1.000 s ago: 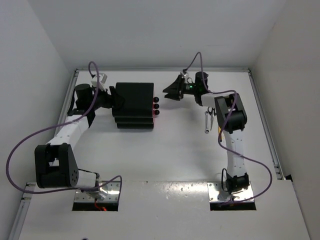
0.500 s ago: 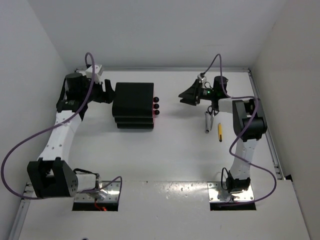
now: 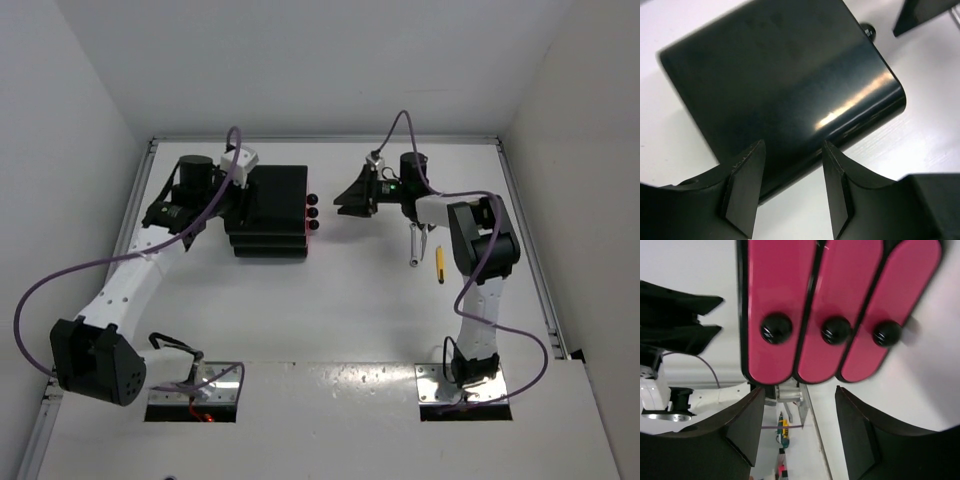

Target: Sort the tools into containers

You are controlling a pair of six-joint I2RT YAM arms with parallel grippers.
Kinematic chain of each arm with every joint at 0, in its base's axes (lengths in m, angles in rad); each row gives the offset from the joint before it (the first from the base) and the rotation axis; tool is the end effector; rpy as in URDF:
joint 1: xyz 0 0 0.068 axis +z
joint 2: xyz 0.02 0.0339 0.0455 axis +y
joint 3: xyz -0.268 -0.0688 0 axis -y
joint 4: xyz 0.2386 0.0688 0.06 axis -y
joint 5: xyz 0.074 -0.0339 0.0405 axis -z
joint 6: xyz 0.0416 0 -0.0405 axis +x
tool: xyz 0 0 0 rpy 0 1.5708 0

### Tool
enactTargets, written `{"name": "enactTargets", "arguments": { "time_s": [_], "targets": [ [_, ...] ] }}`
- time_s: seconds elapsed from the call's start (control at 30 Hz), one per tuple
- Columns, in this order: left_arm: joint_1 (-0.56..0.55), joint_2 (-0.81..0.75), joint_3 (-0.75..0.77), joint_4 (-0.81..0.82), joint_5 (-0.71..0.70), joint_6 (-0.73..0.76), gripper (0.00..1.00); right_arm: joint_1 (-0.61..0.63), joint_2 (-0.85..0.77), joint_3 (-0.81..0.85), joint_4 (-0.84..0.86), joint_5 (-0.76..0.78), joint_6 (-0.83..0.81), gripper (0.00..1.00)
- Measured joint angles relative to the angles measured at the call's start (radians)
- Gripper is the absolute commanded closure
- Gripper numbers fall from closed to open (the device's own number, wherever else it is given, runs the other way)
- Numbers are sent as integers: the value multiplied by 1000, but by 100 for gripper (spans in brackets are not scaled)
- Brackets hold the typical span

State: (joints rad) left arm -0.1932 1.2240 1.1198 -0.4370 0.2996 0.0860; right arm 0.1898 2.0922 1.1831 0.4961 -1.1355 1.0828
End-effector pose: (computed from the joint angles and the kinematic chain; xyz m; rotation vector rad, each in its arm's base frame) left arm 0.2626 -0.0639 0.3418 0.4699 2.0551 -0.3802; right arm 0.4164 0.1184 0.1578 0.1162 2.2526 1.8766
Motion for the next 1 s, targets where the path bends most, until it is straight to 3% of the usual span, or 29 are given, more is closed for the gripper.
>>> {"name": "enactTargets", "arguments": {
  "time_s": [0.37,1.0],
  "targets": [
    [-77,85,-16,14,-122,-3,42,81,142,107,55,44,124,46],
    [-80,109,-18,73,-136,-21,37,129,294,217,224,59,332,47]
  ]
}}
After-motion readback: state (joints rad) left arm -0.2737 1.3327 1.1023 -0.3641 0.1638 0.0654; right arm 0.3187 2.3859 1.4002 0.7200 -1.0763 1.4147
